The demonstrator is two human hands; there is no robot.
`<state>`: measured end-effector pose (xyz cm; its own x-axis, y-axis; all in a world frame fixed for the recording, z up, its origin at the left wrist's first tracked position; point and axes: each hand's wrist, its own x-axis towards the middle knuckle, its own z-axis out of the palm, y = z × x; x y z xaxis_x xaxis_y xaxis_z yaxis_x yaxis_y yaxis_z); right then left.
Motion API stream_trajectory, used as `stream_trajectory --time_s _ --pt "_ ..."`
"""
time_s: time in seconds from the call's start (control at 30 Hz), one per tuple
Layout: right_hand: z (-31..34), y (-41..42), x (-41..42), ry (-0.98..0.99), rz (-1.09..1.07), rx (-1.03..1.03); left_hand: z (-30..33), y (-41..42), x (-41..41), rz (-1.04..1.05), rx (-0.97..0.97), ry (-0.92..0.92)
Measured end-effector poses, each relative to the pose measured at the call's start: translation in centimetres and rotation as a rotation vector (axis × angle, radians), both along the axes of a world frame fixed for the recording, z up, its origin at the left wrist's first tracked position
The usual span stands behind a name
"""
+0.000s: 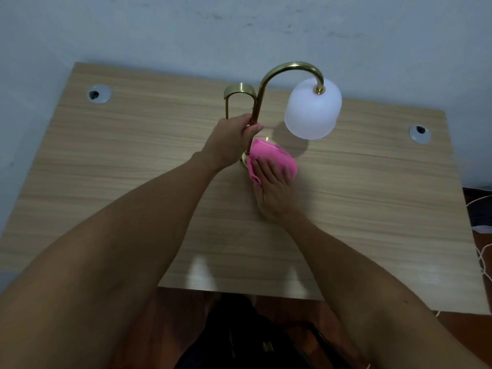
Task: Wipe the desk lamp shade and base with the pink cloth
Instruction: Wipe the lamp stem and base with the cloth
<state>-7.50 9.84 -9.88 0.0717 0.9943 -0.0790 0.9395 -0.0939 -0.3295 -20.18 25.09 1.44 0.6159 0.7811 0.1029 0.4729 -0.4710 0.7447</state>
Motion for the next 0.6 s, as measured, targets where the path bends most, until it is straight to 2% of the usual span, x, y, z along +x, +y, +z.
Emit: stream_trajectory --time_s 0.17,0.27,0.43,0.6 --pt "0.6 3.1 1.5 0.008 -0.187 -0.035 0.3 -0.2 0.1 0.026 -0.047 0.019" --pt "0.4 4.3 0.0 0.004 -0.111 -0.015 0.4 -0.3 0.3 0.028 -0.067 0.027" --pt "-0.7 -0.3 -1.6 -0.037 0.012 0.058 0.5 -0.3 0.2 0.021 -0.078 0.019" --pt "-0.7 2.7 -2.6 -0.081 0.061 0.075 0.5 -0.4 0.1 0.030 -0.094 0.032"
